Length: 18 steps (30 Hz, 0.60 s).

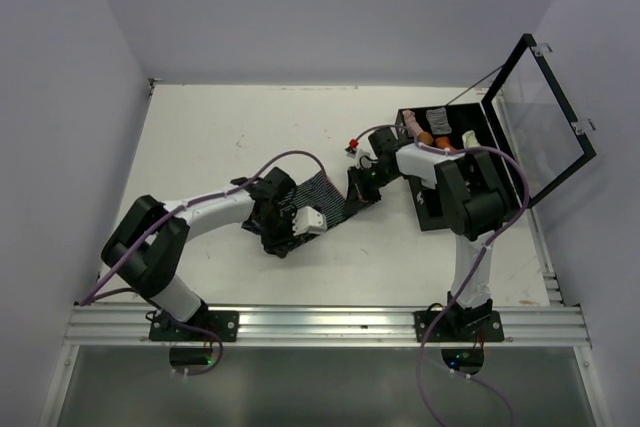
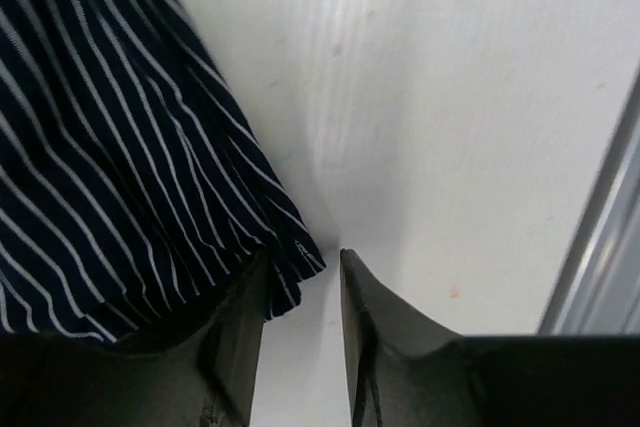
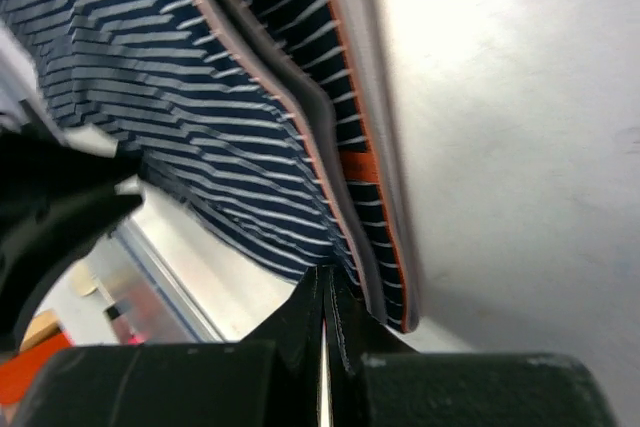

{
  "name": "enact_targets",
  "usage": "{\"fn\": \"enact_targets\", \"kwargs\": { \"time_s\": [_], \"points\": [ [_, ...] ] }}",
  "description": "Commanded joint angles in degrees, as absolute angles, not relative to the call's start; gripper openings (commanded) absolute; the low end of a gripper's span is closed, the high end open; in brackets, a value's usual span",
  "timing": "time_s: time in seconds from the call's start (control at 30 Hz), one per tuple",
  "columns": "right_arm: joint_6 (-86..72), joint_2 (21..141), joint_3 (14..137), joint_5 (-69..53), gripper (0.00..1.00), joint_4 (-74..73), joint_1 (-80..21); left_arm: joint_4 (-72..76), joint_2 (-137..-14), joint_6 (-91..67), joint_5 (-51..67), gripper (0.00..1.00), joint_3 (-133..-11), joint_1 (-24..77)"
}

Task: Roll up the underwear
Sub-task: Fold the underwear

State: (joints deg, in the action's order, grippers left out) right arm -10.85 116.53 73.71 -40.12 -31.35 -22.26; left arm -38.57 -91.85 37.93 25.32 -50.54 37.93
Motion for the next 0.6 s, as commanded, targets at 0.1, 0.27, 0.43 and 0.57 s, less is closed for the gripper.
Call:
{"fn": "enact_targets", "kwargs": {
  "time_s": [0.1, 0.27, 0.43, 0.57],
  "points": [
    [-12.21, 110.4, 72.16, -54.04, 0.02, -27.87, -22.76, -37.96, -88.0, 50.01, 21.5, 0.46, -53.52, 30.94],
    [-10.47, 108.63, 80.58, -52.3, 0.07, -28.82, -22.68, -41.22, -81.31, 48.44, 27.59, 0.55, -57.39, 30.06],
    [-5.72, 113.72, 87.53, -46.15, 0.1, -34.18, -22.68, -37.9, -79.1, 37.37, 25.15, 0.61, -57.66, 28.92],
    [-5.88, 118.03, 88.59, -44.39, 0.1, -32.7, -22.76, -30.95, -84.26, 29.64, 20.93, 0.6, -57.65, 26.72]
  ]
}}
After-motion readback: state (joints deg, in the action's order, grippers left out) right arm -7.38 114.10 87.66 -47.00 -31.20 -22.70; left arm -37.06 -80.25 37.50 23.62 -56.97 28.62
